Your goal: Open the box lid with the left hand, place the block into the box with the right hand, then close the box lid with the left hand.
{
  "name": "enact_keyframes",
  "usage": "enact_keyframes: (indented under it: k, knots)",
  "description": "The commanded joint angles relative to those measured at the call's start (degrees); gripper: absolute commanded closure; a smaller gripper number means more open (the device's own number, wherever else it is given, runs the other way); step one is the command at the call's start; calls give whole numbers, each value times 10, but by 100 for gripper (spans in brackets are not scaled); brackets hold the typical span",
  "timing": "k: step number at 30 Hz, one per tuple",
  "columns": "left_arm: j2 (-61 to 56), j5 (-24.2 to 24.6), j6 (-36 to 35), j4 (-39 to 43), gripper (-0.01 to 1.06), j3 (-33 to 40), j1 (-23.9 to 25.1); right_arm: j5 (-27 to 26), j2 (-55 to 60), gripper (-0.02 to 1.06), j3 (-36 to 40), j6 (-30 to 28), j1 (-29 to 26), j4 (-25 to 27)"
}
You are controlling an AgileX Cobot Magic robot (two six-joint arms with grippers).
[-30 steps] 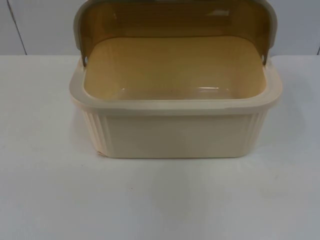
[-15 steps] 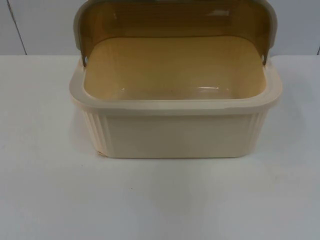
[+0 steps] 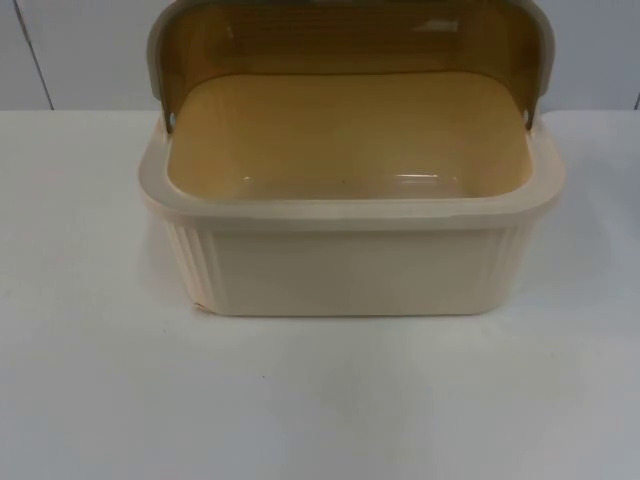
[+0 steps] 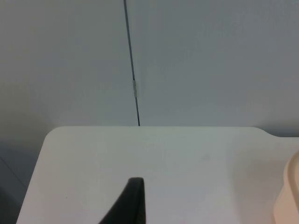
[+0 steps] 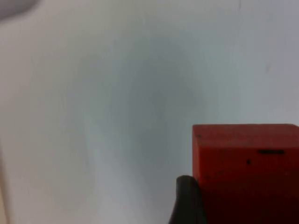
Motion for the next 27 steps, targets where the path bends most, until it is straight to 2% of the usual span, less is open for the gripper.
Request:
enact_keyframes:
  k: [1, 5, 7, 8, 10, 12, 13, 19, 20, 25, 27]
  knots:
    - [-2, -4, -2, -2, 0, 0, -2, 40, -1, 104, -56, -38, 4, 2]
    - [-2, -5, -2, -3, 0, 0, -2, 72, -1, 104, -133, -79, 27, 7]
    - [-2, -6, -2, -3, 0, 0, -2, 76, -1, 104, -167, -115, 50, 40]
    - [-2, -6, -2, -3, 0, 0, -2, 76, -1, 104, -167, -115, 50, 40]
    - [-2, -6, -2, -3, 0, 0, -2, 76, -1, 104, -198, -163, 89, 94]
    - [-2, -6, -2, -3, 0, 0, -2, 73, -1, 104, -210, -187, 124, 123]
    - [-2, -6, -2, -3, 0, 0, -2, 73, -1, 104, -210, -187, 124, 123]
    - [-2, -6, -2, -2, 0, 0, -2, 71, -2, 104, -211, -237, 243, 176]
    - [-2, -6, -2, -2, 0, 0, -2, 71, -2, 104, -211, -237, 243, 176]
    - [-2, -6, -1, 0, 0, 0, -2, 82, -2, 104, -211, -243, 332, 178]
    - [-2, -7, 0, 0, 0, 0, -2, 89, -2, 104, -211, -243, 345, 177]
